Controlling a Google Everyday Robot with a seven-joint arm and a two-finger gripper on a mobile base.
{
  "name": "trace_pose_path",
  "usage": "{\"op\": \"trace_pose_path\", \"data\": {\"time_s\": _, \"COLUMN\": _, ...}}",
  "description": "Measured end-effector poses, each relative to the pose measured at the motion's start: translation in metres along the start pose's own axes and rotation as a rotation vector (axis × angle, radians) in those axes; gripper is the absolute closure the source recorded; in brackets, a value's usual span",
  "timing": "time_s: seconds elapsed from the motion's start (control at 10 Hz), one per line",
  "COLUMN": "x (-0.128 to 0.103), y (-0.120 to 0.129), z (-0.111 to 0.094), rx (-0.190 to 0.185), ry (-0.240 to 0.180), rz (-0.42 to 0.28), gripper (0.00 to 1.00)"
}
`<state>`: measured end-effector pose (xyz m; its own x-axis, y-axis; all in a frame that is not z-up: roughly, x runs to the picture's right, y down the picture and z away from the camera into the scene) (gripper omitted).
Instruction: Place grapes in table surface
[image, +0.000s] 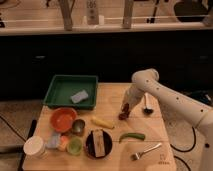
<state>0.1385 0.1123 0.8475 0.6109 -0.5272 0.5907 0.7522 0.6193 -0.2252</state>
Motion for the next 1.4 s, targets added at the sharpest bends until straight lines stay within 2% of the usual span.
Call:
{"op": "trace_pose_path", "data": {"time_s": 1.1, "x": -0.004, "y": 0.006, "z": 0.011, "rx": -0.007, "ry": -0.011, "rz": -0.012, "gripper": 1.0}}
{"op": "trace_pose_path", "data": {"time_s": 1.4, "x": -0.004, "y": 0.007, "z": 0.012, "rx": -0.01, "ry": -0.013, "rz": -0.014, "gripper": 0.95}}
